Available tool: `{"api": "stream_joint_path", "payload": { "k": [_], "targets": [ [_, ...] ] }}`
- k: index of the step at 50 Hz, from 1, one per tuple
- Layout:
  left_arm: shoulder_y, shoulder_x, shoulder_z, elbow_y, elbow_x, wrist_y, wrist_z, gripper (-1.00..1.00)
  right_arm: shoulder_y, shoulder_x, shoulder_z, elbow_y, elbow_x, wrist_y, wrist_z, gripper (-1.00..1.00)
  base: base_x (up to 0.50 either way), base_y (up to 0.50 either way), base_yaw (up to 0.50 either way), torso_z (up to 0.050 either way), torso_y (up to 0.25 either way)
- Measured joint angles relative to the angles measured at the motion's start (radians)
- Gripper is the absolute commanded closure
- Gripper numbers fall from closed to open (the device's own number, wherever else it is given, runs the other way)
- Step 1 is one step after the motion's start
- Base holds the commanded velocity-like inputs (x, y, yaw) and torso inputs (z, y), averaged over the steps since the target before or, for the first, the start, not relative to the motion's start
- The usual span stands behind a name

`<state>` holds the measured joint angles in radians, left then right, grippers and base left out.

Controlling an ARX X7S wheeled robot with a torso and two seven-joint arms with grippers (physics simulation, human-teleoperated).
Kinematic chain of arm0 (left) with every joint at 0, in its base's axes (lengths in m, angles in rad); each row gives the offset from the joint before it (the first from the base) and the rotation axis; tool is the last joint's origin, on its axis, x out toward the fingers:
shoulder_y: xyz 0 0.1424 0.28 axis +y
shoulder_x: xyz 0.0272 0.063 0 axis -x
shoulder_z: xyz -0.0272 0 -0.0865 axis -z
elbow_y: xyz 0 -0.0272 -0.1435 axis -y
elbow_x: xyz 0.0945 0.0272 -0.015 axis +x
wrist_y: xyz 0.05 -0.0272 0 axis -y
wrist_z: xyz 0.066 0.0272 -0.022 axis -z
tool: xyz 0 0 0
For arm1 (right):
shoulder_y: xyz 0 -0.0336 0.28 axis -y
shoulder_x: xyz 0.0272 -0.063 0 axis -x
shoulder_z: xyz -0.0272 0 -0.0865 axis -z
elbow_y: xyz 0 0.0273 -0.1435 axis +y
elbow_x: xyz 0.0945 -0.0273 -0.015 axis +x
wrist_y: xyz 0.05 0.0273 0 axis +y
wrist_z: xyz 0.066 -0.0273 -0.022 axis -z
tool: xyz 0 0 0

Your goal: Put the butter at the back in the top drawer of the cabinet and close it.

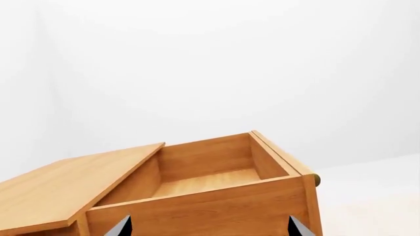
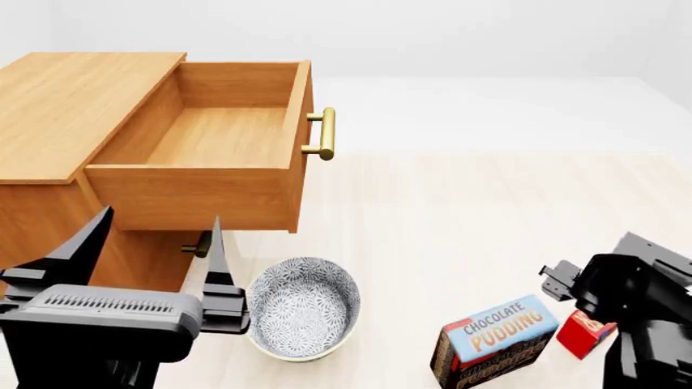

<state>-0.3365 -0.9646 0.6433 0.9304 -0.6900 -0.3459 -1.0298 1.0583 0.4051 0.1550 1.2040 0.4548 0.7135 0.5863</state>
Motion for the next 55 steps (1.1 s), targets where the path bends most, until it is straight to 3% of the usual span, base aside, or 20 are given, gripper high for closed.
{"api": "stream_joint_path", "payload": {
  "k": [22,55],
  "targets": [
    [-0.013,-0.002,0.003,0.011,-0.015,-0.015,-0.008,-1.00,-0.034,0.000,0.018,-0.055,0.009,0.004,0.055,1.00,0.00,0.00,0.00,0.000,0.000],
    [-0.007,0.001,0.013,0.009,-0.017,0.000,-0.003,-1.00,-0.163,-0.028,-0.090,-0.788,0.013,0.089,0.206,1.00,0.00,0.00,0.00,0.000,0.000]
  ]
}}
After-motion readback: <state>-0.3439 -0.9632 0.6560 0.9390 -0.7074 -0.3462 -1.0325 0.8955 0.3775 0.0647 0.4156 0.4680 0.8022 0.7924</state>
